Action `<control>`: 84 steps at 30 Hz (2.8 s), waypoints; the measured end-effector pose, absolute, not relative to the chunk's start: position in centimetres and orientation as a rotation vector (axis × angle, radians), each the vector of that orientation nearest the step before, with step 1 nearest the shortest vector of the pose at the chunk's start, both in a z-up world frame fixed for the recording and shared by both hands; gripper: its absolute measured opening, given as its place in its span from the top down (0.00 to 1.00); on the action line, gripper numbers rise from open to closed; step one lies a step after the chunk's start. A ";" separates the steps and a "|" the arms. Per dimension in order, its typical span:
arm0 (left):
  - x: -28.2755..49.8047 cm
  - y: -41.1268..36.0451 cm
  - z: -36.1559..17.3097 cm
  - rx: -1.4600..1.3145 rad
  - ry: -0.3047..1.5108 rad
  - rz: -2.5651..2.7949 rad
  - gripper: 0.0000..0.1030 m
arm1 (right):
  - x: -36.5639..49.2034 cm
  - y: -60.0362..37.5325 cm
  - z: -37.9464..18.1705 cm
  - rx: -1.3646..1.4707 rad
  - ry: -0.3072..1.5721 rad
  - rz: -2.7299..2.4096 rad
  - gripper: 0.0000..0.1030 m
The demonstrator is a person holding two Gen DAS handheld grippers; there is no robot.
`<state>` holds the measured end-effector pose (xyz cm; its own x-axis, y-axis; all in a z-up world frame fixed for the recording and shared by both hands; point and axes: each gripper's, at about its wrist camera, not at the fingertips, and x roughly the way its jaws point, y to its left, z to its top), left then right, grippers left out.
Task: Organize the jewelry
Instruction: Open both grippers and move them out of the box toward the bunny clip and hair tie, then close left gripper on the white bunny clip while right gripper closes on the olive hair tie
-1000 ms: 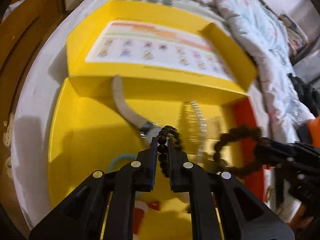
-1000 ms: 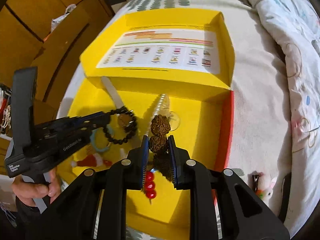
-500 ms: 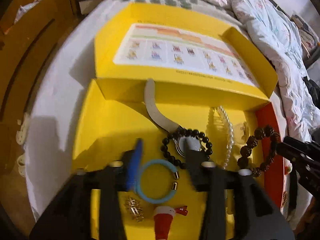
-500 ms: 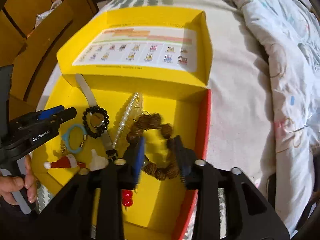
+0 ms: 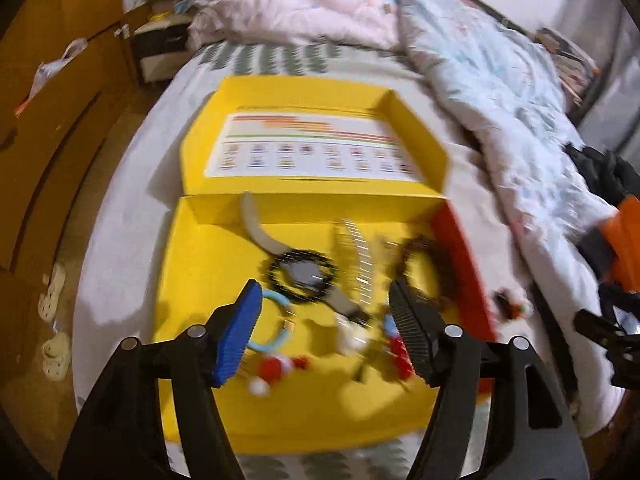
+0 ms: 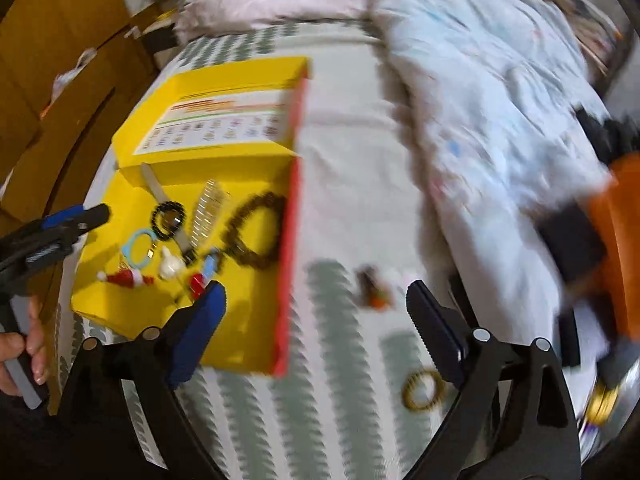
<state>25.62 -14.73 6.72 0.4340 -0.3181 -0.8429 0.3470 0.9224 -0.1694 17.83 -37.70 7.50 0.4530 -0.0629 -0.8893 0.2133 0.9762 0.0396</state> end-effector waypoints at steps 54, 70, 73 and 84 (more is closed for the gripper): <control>19.1 -41.6 -4.7 0.303 1.219 -0.663 0.36 | 9.3 -48.4 -7.0 0.386 1.269 -0.319 0.13; 19.5 -42.6 -5.2 0.270 1.226 -0.678 0.41 | 10.5 -48.8 -8.7 0.389 1.288 -0.316 0.26; 20.0 -42.8 -5.4 0.260 1.232 -0.681 0.41 | 10.6 -48.9 -8.7 0.387 1.287 -0.317 0.26; 20.5 -43.2 -5.9 0.252 1.243 -0.658 0.53 | 10.9 -48.0 -8.2 0.387 1.314 -0.301 0.49</control>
<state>20.50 -43.22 -5.94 0.1678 -0.3245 -0.9309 0.5876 0.7911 -0.1698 10.86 -48.02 -8.18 0.2305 0.0036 -0.9731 0.4267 0.8983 0.1044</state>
